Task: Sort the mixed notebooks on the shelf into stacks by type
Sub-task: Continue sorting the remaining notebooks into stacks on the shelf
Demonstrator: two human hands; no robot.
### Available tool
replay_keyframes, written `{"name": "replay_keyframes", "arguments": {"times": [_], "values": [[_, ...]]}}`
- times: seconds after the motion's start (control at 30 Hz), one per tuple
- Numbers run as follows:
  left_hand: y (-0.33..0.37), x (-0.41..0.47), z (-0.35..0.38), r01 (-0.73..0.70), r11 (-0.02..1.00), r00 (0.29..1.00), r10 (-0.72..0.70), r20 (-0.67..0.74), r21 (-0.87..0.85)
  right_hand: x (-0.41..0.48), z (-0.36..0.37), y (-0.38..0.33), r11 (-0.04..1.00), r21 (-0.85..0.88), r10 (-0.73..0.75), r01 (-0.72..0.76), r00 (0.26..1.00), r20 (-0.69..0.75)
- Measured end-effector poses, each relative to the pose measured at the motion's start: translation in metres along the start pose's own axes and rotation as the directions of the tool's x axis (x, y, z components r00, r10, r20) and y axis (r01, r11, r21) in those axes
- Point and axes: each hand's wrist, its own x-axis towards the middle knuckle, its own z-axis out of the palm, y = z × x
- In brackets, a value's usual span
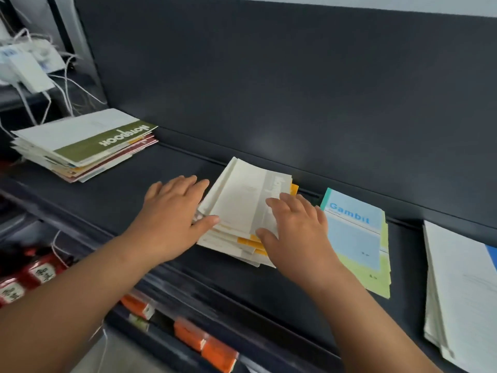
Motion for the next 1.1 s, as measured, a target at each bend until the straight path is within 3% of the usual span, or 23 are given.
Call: {"name": "replay_keyframes", "arguments": {"times": [0.27, 0.73, 1.1], "values": [[-0.081, -0.018, -0.017, 0.064, 0.998, 0.997, -0.064, -0.034, -0.021, 0.017, 0.015, -0.082, 0.997, 0.006, -0.078, 0.078, 0.997, -0.010], [-0.290, -0.045, -0.044, 0.112, 0.994, 0.987, -0.112, -0.112, -0.003, 0.069, 0.076, -0.263, 0.992, 0.083, -0.093, 0.093, 0.996, -0.006], [-0.344, 0.001, -0.044, 0.116, 0.991, 0.984, -0.124, -0.130, -0.065, 0.127, 0.078, -0.294, 0.982, 0.183, -0.038, 0.034, 0.999, 0.016]]}}
